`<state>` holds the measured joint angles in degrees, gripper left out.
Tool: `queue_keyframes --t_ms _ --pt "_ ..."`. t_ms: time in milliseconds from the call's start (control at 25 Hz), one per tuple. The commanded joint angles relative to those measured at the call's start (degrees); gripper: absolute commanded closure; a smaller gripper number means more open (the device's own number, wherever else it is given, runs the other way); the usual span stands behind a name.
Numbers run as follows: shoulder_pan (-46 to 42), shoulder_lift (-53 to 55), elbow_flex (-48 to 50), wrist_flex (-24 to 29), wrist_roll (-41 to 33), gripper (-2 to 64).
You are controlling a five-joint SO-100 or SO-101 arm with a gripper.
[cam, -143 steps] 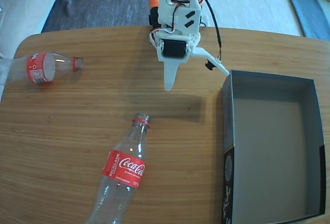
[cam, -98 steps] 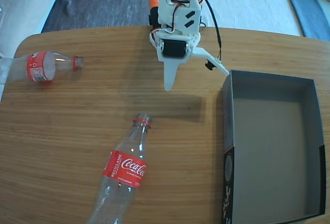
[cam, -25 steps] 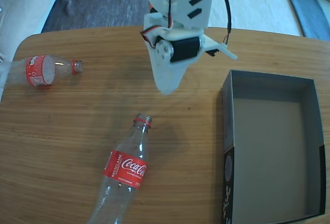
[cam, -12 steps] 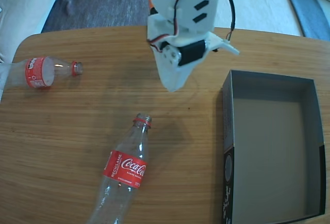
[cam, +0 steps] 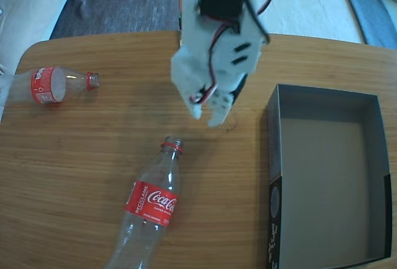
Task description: Grasp the bottles and put them in the box.
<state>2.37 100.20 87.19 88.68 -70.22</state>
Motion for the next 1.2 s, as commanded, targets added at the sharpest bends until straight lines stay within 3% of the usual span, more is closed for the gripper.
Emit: queue_keyframes --t_ms 0,200,320,400,600,920,1160 --pt "0.53 -0.26 -1.14 0.79 -0.7 35.9" --pt "3.6 -0.7 -1.05 2.46 -0.62 16.8" --pt "5.36 -1.14 0.09 1.49 -0.62 10.3" --pt "6.77 -2.64 1.67 -1.14 -1.05 10.1" --pt "10.02 -4.66 5.01 -7.47 -11.07 10.2" --pt "14.41 -5.27 7.38 -10.72 -23.29 10.2" --pt "14.24 -5.36 13.97 -21.36 -24.87 10.2"
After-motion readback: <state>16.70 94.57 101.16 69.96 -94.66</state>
